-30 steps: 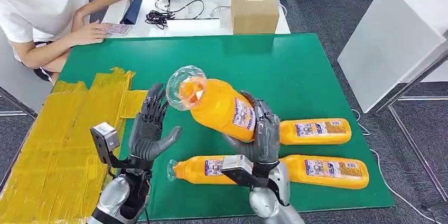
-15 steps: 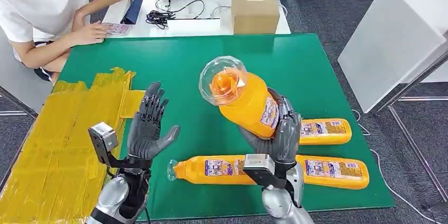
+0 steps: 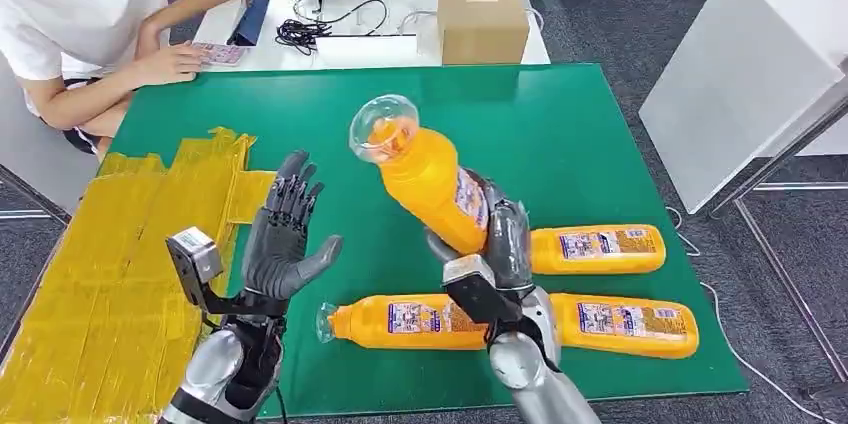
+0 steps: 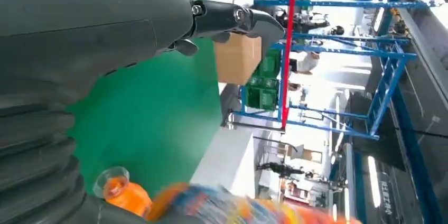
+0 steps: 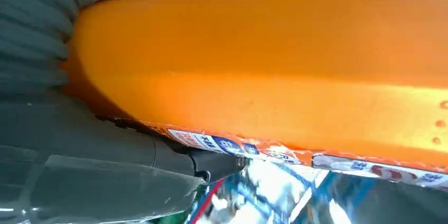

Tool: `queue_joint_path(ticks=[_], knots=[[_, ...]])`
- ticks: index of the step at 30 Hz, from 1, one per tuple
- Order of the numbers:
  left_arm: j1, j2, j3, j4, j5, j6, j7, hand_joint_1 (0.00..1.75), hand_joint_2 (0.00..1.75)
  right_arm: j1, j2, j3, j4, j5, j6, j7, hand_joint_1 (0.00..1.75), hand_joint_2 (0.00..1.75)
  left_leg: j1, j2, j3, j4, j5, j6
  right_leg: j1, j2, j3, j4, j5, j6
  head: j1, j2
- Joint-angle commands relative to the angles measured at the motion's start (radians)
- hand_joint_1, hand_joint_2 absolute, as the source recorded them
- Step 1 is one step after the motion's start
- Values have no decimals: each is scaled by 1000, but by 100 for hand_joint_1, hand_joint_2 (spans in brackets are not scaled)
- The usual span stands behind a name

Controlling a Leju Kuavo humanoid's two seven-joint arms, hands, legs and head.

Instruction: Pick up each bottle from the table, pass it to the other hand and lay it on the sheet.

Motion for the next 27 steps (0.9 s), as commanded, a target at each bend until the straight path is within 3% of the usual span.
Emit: queue_joint_path(ticks=[1, 11, 17, 22, 27], knots=[[-66, 1, -37, 66, 11, -14, 11, 0, 175, -126, 35, 92, 321, 32, 9, -1, 173, 175, 1, 1, 2, -1, 0, -1, 1, 1, 2, -1, 0, 0, 0, 0], [-83, -4, -45, 84, 19, -30, 18, 0, 175, -167, 78, 213, 429, 137, -4, 11, 173, 175, 1, 2, 8, -1, -2, -2, 1, 1, 8, -2, -2, 0, 0, 0], [-93, -8, -57, 99, 23, -42, 22, 0, 175, -199, 105, 288, 452, 188, -14, 10, 173, 175, 0, 2, 3, 0, -1, -1, 0, 1, 3, -1, -1, 0, 0, 0], [-103, -9, -57, 113, 26, -45, 23, 0, 175, -201, 95, 388, 446, 267, -28, 26, 169, 175, 1, 1, 4, -1, -1, -1, 1, 0, 4, -1, -1, 0, 0, 0], [-100, -6, -52, 108, 29, -47, 22, 0, 175, -198, 92, 396, 452, 269, -35, 29, 169, 175, 1, 0, 4, -1, -1, -1, 0, -1, 4, -2, -1, 0, 0, 0]])
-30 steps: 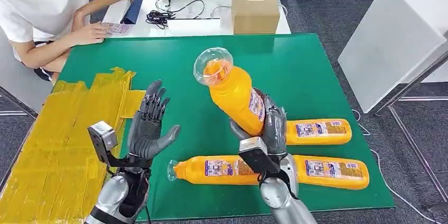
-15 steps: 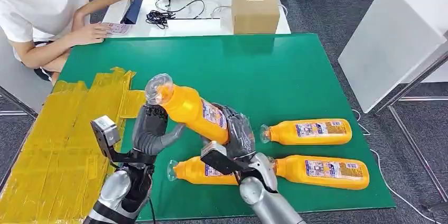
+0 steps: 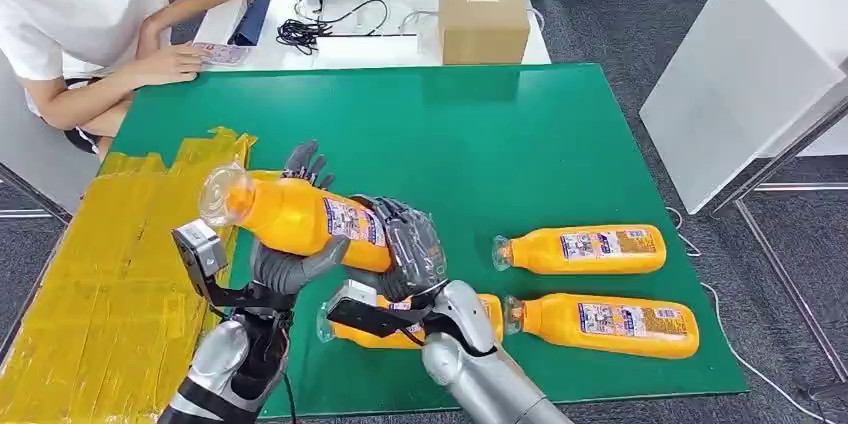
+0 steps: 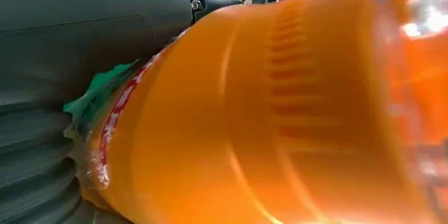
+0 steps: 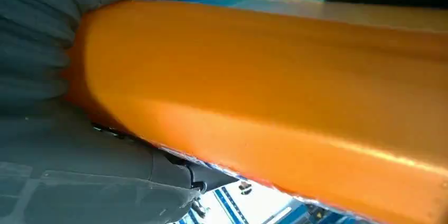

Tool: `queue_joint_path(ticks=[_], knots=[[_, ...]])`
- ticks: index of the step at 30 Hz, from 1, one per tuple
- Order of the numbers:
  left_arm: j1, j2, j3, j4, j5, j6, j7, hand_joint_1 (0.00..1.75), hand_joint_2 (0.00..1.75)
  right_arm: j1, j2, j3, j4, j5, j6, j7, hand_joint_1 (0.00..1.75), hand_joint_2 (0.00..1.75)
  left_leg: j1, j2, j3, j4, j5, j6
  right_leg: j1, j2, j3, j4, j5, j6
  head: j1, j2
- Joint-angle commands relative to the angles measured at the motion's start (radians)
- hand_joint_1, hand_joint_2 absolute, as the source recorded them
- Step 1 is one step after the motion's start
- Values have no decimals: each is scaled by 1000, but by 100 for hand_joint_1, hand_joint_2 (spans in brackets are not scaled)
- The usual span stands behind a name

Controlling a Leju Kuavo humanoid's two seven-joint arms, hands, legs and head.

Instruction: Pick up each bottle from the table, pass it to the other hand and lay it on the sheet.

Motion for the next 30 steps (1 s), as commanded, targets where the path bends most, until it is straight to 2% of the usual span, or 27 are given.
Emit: queue_joint_path(ticks=[1, 3, 4, 12, 13, 14, 16, 24, 30], knots=[[-68, 3, -29, 73, -1, -9, 12, 0, 175, -26, -18, 159, 94, 40, -5, -12, 169, 175, 0, -1, 3, -1, -1, -1, 0, -1, 3, -2, -1, 0, 0, 0], [-68, 3, -29, 73, -1, -9, 12, 0, 175, -26, -18, 159, 94, 40, -5, -12, 169, 175, 1, -1, 7, -2, -2, -1, 1, -2, 9, -3, -2, 0, 0, 0], [-68, 3, -29, 73, -1, -9, 12, 0, 175, -26, -18, 159, 94, 40, -5, -12, 169, 175, 1, -1, 3, -1, -1, -1, 0, -2, 4, -2, -1, 0, 0, 0], [-66, 2, -25, 72, -1, -9, 12, 0, 175, -28, -19, 166, 107, 38, -4, -5, 171, 175, 1, -1, 4, -1, -1, -1, 1, -2, 5, -2, -1, 0, 0, 0], [-65, 1, -24, 70, -2, -9, 12, 24, 175, -29, -19, 170, 114, 32, -9, -4, 169, 175, 1, -1, 3, -1, -1, -1, 1, -1, 4, -2, -1, 0, 0, 0], [-62, -2, -20, 69, 0, -7, 10, 175, 175, -29, -20, 170, 119, 28, -13, -5, 169, 175, 0, -1, 3, -1, -1, -1, 0, -1, 4, -2, -1, 0, 0, 0], [-57, -4, -16, 64, 2, -3, 6, 175, 175, -27, -21, 169, 123, 22, -17, -6, 171, 175, 1, -1, 7, -2, -2, -1, 1, -2, 8, -3, -2, 0, 0, 0], [-2, -23, -13, 19, 3, 23, -8, 175, 175, 28, -50, 159, 83, 22, -36, 3, 175, 175, 1, -2, 4, -1, -1, -1, 1, -3, 5, -3, -1, 0, 0, 0], [-4, -25, -1, 2, -4, 59, -13, 175, 175, 67, -76, 105, 5, 10, -36, 0, 175, 175, 1, -3, 1, 0, 0, 0, 1, -3, 2, -1, -1, 0, 0, 0]])
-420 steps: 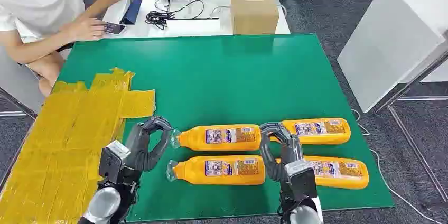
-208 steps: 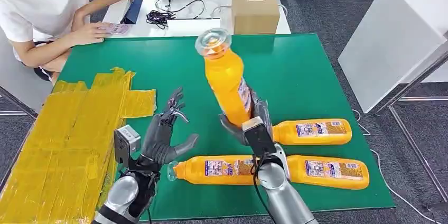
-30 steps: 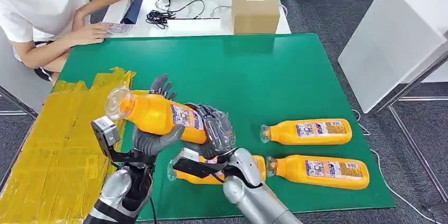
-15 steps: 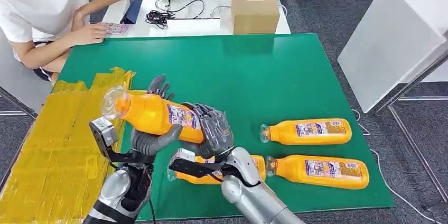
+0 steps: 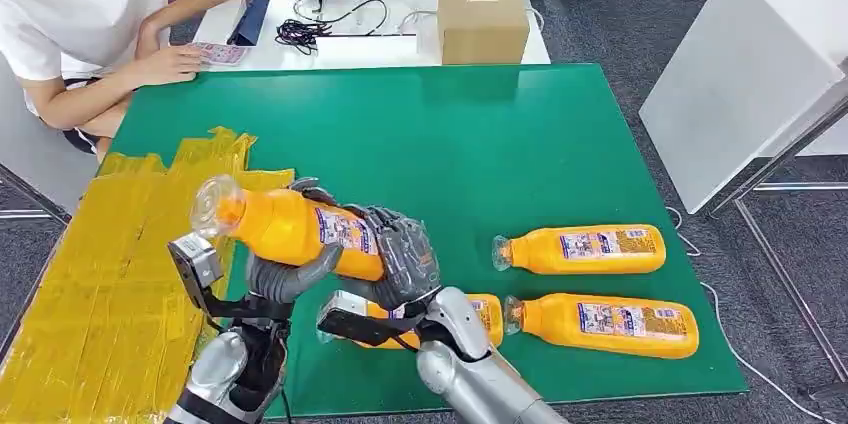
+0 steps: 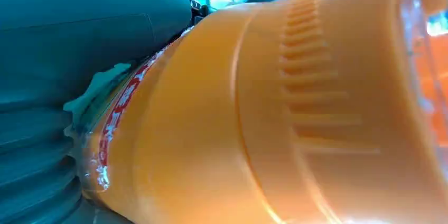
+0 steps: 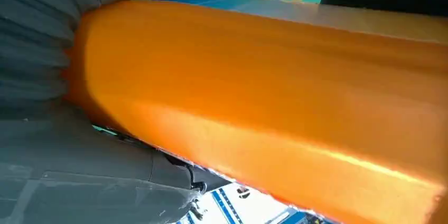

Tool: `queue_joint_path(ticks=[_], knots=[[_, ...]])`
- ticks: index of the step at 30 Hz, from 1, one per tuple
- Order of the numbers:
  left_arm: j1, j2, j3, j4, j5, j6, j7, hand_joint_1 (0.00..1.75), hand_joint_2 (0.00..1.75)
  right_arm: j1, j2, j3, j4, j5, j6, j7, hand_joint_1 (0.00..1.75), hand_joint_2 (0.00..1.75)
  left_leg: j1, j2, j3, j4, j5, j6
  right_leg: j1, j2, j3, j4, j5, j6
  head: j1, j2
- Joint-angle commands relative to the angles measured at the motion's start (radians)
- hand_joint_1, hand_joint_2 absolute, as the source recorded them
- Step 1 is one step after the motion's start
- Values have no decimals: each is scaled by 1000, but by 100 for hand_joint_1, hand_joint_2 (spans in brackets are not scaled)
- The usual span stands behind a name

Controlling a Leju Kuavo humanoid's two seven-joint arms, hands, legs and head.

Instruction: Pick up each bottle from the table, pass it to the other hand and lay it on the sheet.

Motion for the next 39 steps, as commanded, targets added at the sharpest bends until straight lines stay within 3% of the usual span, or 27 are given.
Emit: queue_joint_path(ticks=[1, 3, 4, 5, 9, 12, 13, 14, 17, 18, 22, 25, 29, 31, 35, 39], knots=[[-56, -14, -15, -2, -15, 37, 5, 175, 175, 63, -73, 43, -55, 18, 6, -19, 175, 175, 1, -4, 3, 0, -1, -1, 1, -5, 6, -2, -2, 0, 0, 0], [-56, -8, -13, -11, -26, 42, 0, 175, 175, 72, -80, 27, -88, 15, 3, -18, 175, 175, 1, -3, 4, 0, -1, -1, 1, -4, 7, -2, -2, 0, 0, 0], [-56, -6, -13, -13, -34, 48, -4, 175, 175, 79, -77, 17, -98, 6, -4, -17, 61, 175, 1, -3, 2, 0, 0, -1, 1, -4, 4, -1, -1, 0, 0, 0], [-52, -3, -10, -21, -56, 66, -11, 175, 175, 96, -78, 1, -133, -22, 0, -24, 0, 175, 1, -3, 4, 0, -1, -1, 1, -5, 6, -2, -2, 0, 0, 0], [-53, 17, 14, -52, -164, 164, -47, 175, 175, 169, -103, -38, -299, -126, 39, -52, 0, 175, 1, -3, 5, 0, -2, -1, 1, -5, 7, -2, -3, 0, 0, 0], [-53, 19, 18, -57, -165, 165, -45, 175, 175, 175, -108, -39, -315, -127, 46, -49, 0, 175, 1, -2, 3, 0, -2, -1, 1, -3, 5, -1, -3, 0, 0, 0], [-54, 19, 17, -55, -181, 177, -48, 175, 175, 177, -106, -43, -317, -129, 46, -49, 0, 0, 1, -2, 5, 0, -3, -1, 1, -3, 7, -1, -3, 0, 0, 0], [-54, 19, 17, -55, -181, 177, -48, 175, 175, 177, -106, -43, -317, -129, 46, -49, 0, 0, 1, -1, 4, 0, -2, -1, 1, -2, 6, -1, -2, 0, 0, 0], [-86, 54, 61, -59, -500, 460, -90, 175, 175, 250, -141, -103, -513, -258, 75, -123, 0, 0, 0, -3, 1, 0, 0, -1, 0, -3, 3, -1, -1, 0, 0, 0], [-105, 78, 100, -45, -738, 579, -45, 175, 175, 277, -158, -131, -601, -282, 93, -124, 0, 175, 0, -4, 1, 1, -1, -1, 0, -5, 4, 0, -2, 0, 0, 0], [-113, 89, 133, -65, -740, 550, -30, 175, 175, 297, -176, -159, -673, -286, 133, -102, 0, 175, 0, -1, 1, 0, -1, -1, 0, -1, 3, 0, -2, 0, 0, 0], [-140, 112, 202, -21, -1185, 610, 130, 175, 175, 304, -178, -199, -718, -319, 159, -128, 0, 175, 0, -2, 1, 0, -1, -1, 0, -2, 3, 0, -1, 0, 0, 0], [-164, 139, 214, 8, -1219, 590, 157, 175, 175, 311, -186, -221, -747, -327, 176, -122, 0, 175, 1, -1, 5, 0, -2, -2, 1, -2, 7, -1, -2, 0, 0, 0], [-225, 216, 231, 133, -1599, 444, 403, 175, 175, 303, -187, -253, -766, -346, 210, -111, 0, 175, 0, 1, 4, -1, -1, -1, 0, 0, 5, -1, -1, 0, 0, 0], [-362, 264, 220, 452, -1669, 308, 463, 175, 175, 296, -177, -290, -789, -334, 243, -91, 0, 175, 0, -3, 6, -2, 1, -2, 0, -4, 7, -1, -1, -1, 0, 0], [-425, 247, 231, 721, -1712, 257, 512, 175, 175, 292, -172, -299, -780, -307, 247, -76, 0, 175, 1, 0, 7, -3, 1, -2, 0, -2, 7, -2, 0, -1, 0, 0]])
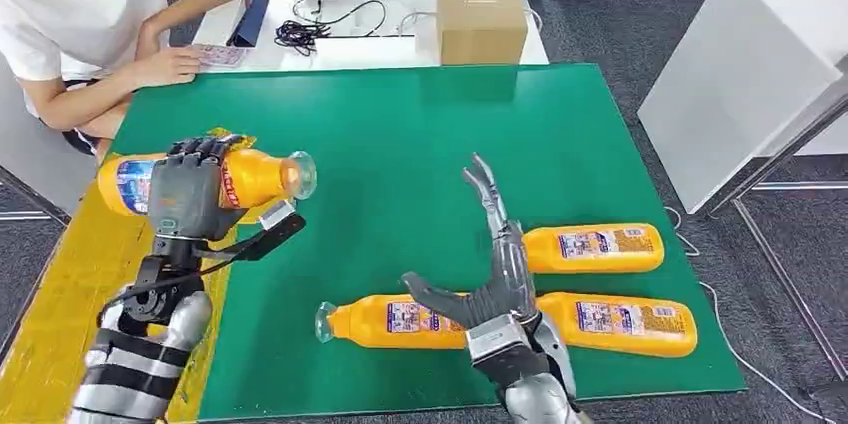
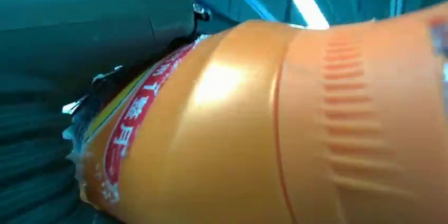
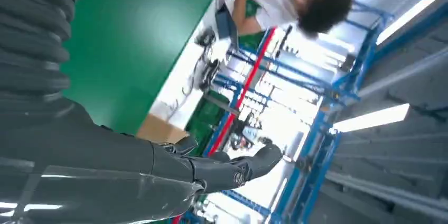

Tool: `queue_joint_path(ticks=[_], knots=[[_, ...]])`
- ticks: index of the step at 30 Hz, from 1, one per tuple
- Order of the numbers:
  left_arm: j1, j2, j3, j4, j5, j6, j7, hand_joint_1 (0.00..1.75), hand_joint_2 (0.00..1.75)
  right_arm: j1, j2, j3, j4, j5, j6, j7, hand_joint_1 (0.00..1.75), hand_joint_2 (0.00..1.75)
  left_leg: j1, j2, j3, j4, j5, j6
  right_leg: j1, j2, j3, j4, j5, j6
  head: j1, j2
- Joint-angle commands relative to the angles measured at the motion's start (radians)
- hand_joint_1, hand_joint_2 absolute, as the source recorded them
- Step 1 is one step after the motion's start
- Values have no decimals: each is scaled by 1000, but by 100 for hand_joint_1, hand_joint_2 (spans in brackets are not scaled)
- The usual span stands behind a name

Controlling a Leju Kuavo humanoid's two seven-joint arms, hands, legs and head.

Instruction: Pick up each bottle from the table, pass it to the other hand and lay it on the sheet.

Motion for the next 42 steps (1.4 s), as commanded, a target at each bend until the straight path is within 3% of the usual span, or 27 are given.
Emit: queue_joint_path(ticks=[1, 8, 11, 12, 28, 33, 36, 37, 42], knots=[[-216, 33, 31, 650, -44, -90, 59, 175, 175, -19, -15, -66, -24, 33, 12, 32, 0, 175, 0, -2, 5, -2, 1, -1, 0, -2, 5, -1, -1, 0, 0, 0], [-221, -3, 42, 828, 9, -93, 56, 175, 175, -33, -20, -61, 9, 53, 23, 55, 0, 175, 0, -1, 3, -1, 0, -1, 0, -1, 4, -1, -1, 1, 0, 0], [-213, -25, 75, 874, 49, -85, 38, 171, 175, -52, -54, -20, 49, 158, 48, 107, 0, 175, 0, 0, 3, -1, 0, -1, 0, -1, 4, -1, -1, 1, 0, 0], [-210, -26, 75, 875, 49, -82, 38, 2, 175, -51, -53, -18, 52, 158, 48, 107, 0, 175, 0, 0, 2, -1, 0, -1, 0, 0, 3, -1, 0, 1, 0, 0], [-196, -59, 130, 873, 145, -45, -50, 0, 175, -85, -111, 53, 110, 268, 97, 146, 0, 175, -1, -2, 11, -2, 0, -1, 0, 0, 13, -2, 0, 1, 0, 0], [-144, -102, 214, 717, 395, 49, -264, 0, 175, -120, -231, 144, 187, 392, 164, 174, 0, 175, 0, -2, 11, -2, 0, -1, 0, 0, 14, -3, 0, 1, 0, 0], [-76, -146, 240, 502, 672, -32, -420, 0, 175, -126, -311, 199, 228, 445, 182, 171, 0, 175, 0, -4, 10, -1, 0, -1, 0, -2, 13, -2, 0, 1, 0, 0], [-42, -153, 236, 413, 808, -136, -465, 0, 0, -122, -327, 207, 233, 451, 180, 168, 0, 175, 0, -4, 10, -1, 0, -1, 0, -2, 13, -3, 0, 1, 0, 0], [157, -140, 182, -30, 1152, -281, -579, 0, 0, -141, -393, 265, 273, 530, 202, 195, 0, 175, -1, -1, 7, 0, -2, -1, 0, 1, 10, -1, -1, 1, 0, 0]])
